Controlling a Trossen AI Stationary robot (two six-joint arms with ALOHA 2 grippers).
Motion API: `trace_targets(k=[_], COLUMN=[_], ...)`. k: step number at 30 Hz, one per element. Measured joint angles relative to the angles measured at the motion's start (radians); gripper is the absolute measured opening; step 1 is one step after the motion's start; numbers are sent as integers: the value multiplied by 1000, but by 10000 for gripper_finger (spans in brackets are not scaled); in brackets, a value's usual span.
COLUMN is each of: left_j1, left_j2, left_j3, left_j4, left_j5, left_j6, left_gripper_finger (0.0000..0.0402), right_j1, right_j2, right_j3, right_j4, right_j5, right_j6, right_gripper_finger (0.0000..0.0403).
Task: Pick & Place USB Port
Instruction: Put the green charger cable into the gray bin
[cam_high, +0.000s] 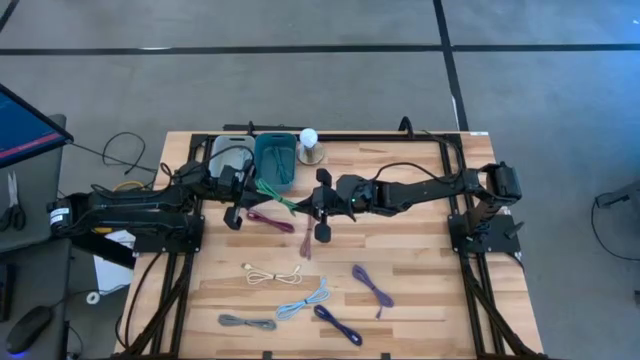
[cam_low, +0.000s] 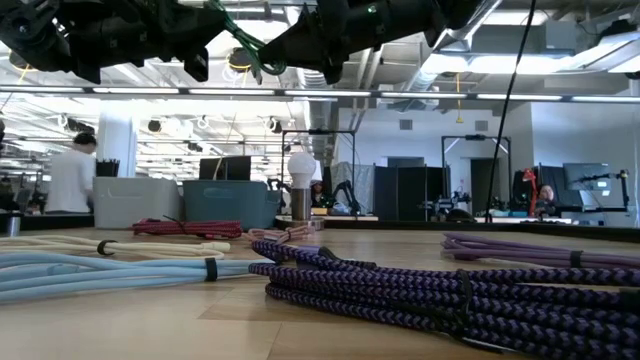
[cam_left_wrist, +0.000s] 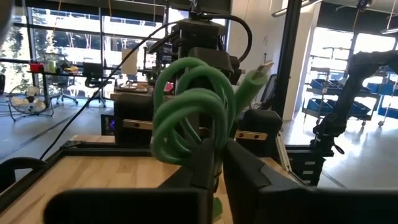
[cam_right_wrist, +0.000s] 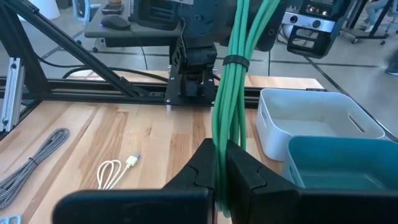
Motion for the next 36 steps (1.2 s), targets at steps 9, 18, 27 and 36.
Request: trace_targets(k=[9, 18, 27, 36], left_j1=[1, 90, 250, 416], left_j2=[0, -99, -266, -358], left_j3=[0, -1, -2, -2], left_j4=[-11, -142, -339, -511], left_j5=[-16, -18, -21, -73], left_j6=[39, 46, 60, 62], left_gripper_finger=[9, 9, 8, 8], right_j1=[1, -5, -13, -13], right_j2=[-6, -68, -169, -328], right_j3=[0, -1, -11, -138], right_j4=[-11, -134, -271, -303], right_j5=[1, 5, 109, 250], right_j6=[-4, -54, -89, -79], right_gripper_finger=[64, 84, 86, 87])
